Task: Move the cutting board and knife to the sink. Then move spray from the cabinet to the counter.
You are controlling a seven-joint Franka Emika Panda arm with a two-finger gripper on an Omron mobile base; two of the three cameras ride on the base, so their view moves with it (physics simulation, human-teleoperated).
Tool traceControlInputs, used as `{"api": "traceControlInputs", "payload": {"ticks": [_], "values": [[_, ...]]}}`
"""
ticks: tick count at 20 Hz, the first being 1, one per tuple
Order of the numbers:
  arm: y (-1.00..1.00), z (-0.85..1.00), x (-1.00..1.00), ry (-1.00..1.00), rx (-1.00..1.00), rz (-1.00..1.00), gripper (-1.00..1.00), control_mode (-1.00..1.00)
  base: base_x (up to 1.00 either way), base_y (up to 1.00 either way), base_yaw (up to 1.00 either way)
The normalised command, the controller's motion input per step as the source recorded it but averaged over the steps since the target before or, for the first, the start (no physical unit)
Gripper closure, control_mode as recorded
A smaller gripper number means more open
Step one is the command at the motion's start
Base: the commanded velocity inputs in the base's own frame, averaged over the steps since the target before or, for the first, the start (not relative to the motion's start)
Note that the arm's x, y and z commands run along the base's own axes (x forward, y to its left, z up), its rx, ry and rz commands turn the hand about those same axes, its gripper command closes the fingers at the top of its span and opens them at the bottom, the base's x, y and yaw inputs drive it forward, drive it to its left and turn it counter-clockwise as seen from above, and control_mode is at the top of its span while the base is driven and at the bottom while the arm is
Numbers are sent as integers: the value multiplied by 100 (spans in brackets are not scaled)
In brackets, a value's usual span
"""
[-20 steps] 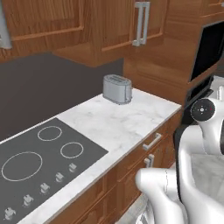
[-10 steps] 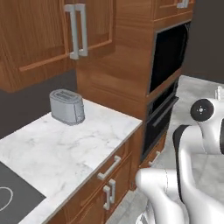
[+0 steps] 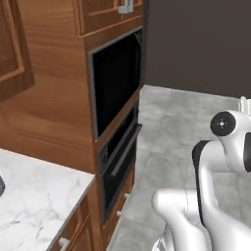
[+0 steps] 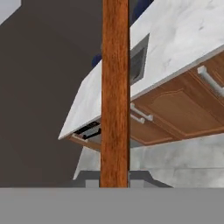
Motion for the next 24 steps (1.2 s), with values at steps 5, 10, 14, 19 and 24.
{"api": "traceControlInputs", "payload": {"ticks": [5, 10, 14, 19, 24], "values": [[0, 0, 0, 0, 0, 0, 100, 100, 60, -84, -55], [0, 0, 0, 0, 0, 0, 100, 100, 62, -46, -56], [0, 0, 0, 0, 0, 0, 100, 100, 82, -2, -56], [0, 0, 0, 0, 0, 0, 100, 100, 99, 26, -60], [0, 0, 0, 0, 0, 0, 100, 100, 100, 80, -65]]}}
